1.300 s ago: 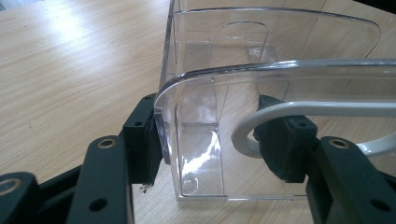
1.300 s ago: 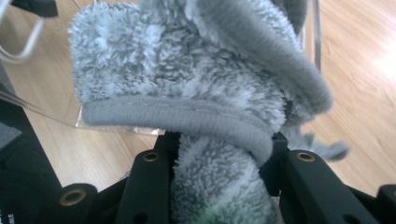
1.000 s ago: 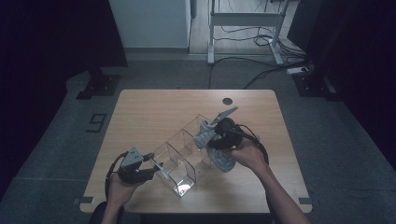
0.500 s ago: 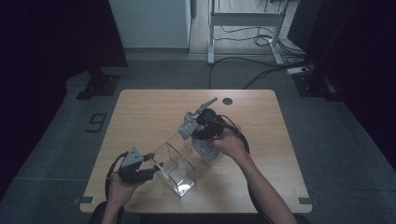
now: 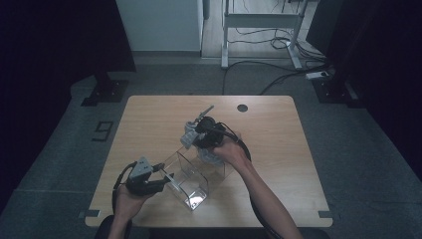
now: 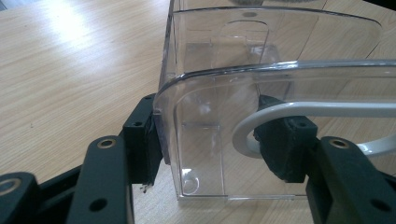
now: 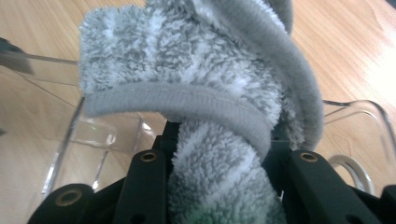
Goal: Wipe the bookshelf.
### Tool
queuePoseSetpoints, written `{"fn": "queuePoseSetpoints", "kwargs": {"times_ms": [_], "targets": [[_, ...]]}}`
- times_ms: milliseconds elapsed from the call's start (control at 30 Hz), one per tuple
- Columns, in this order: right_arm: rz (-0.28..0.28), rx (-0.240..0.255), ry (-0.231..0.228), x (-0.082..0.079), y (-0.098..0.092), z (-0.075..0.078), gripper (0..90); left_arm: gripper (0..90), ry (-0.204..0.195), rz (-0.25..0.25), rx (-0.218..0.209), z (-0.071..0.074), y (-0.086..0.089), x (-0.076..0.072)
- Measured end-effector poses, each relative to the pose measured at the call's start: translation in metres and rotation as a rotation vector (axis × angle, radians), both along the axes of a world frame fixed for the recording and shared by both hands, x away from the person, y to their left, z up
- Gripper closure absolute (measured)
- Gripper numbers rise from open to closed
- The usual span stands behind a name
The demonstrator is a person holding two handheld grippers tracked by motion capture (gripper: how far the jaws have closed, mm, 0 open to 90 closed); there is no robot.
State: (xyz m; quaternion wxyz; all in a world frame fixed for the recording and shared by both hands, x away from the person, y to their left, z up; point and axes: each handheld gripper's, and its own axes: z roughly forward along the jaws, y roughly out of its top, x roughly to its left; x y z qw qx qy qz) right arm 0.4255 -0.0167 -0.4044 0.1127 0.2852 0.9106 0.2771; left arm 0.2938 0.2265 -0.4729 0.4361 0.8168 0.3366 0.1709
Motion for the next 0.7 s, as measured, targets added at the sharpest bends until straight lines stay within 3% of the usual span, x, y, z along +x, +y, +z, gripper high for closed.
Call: {"fn": "queuePoseSetpoints", "kwargs": {"times_ms": [67,300,700], "targets": [[-0.001,-0.029,-0.005,0.002,0.004,-0.004,63.9,43.8,0.0,0.001,0.0,0.0,0.0,0.0],[-0.003,-0.032,0.004,0.001,0.003,-0.006,64.5,43.8,0.004,0.011,0.007,0.001,-0.001,0.0],[0.012,-0.024,0.018,-0.015,-0.018,-0.005,63.5,43.8,0.008,0.016,0.003,0.0,-0.001,0.0]]}}
